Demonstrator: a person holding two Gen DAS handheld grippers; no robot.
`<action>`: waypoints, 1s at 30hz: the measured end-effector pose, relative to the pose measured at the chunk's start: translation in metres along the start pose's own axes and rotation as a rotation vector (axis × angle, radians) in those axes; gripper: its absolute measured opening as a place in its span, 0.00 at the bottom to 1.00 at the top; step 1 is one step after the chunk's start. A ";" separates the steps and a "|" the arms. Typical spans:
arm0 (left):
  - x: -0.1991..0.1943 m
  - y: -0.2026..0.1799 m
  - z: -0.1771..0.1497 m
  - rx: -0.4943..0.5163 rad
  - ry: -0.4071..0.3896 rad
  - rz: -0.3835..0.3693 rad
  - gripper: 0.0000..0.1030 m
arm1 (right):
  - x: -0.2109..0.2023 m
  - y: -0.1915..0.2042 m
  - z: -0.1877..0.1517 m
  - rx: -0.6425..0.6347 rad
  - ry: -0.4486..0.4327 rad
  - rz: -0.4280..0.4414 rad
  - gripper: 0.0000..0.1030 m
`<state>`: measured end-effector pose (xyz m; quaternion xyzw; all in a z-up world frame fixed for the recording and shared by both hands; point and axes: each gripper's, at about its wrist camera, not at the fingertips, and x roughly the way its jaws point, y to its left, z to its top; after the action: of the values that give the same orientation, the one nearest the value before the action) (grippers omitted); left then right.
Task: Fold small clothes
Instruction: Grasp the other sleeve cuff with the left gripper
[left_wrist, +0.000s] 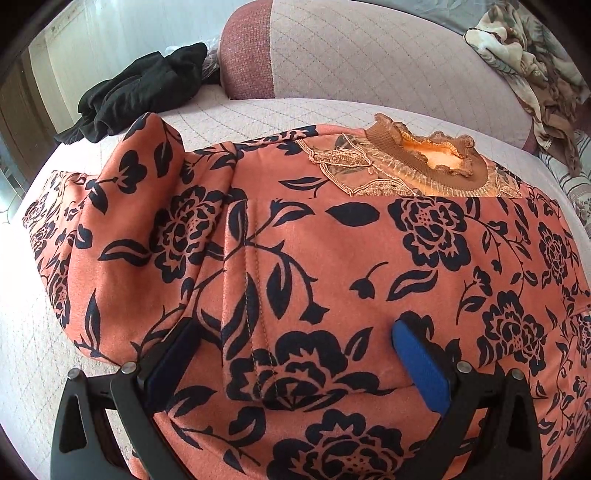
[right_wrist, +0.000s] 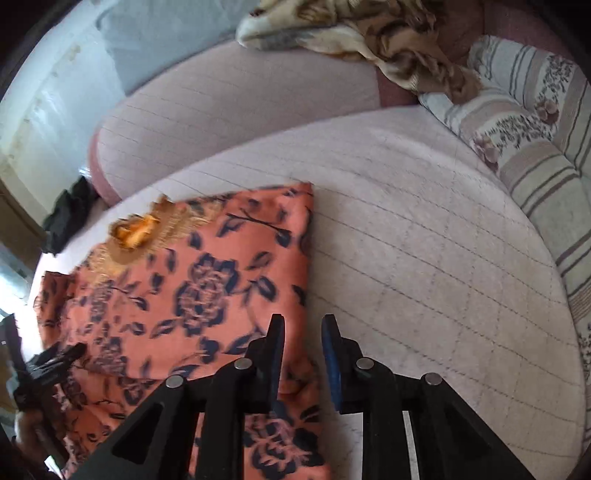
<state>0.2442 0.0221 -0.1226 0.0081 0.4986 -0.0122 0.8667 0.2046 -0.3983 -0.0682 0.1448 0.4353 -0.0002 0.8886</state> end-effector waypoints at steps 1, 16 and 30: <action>-0.003 0.002 0.001 -0.010 0.001 -0.007 1.00 | -0.010 0.011 -0.001 -0.003 -0.029 0.056 0.31; -0.053 0.327 0.006 -0.791 -0.226 -0.253 1.00 | 0.043 0.042 -0.045 -0.001 -0.012 0.081 0.97; 0.020 0.424 0.036 -0.961 -0.223 -0.342 0.78 | 0.039 0.045 -0.054 -0.022 -0.017 0.048 0.97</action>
<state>0.2981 0.4445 -0.1207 -0.4734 0.3468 0.0759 0.8061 0.1928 -0.3368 -0.1175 0.1456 0.4238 0.0248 0.8936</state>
